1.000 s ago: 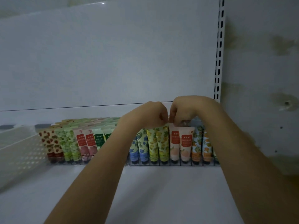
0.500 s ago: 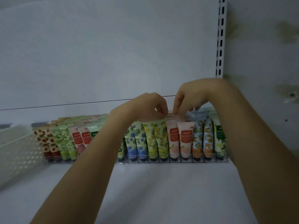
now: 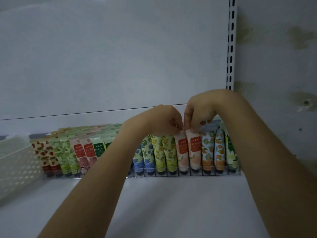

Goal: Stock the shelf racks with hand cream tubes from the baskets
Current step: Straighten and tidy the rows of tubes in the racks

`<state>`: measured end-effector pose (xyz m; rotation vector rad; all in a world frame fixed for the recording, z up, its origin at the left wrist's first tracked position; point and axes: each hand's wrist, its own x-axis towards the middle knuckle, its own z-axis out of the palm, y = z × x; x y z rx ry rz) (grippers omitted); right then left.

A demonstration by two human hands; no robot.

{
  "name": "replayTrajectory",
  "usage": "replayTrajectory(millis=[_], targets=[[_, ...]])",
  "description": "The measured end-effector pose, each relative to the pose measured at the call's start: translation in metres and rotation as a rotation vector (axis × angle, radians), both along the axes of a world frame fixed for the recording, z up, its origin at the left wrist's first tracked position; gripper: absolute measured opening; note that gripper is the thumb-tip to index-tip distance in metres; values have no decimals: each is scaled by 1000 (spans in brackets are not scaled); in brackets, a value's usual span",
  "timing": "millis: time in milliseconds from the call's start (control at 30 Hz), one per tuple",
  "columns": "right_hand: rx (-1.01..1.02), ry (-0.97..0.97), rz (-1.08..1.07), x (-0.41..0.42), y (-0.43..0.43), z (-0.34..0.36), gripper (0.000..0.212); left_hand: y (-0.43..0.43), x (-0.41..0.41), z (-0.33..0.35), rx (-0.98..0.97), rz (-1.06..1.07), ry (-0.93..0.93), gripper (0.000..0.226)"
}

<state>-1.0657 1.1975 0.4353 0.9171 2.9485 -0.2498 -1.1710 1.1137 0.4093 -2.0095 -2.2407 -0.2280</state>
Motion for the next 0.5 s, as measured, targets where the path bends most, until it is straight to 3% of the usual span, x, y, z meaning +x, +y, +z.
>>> replayTrajectory(millis=[300, 500], targets=[[-23, 39, 1, -1, 3, -3, 14, -1, -1, 0, -3, -2, -5, 21], [-40, 242, 9, 1, 10, -2, 20, -2, -2, 1, 20, -15, -1, 21]])
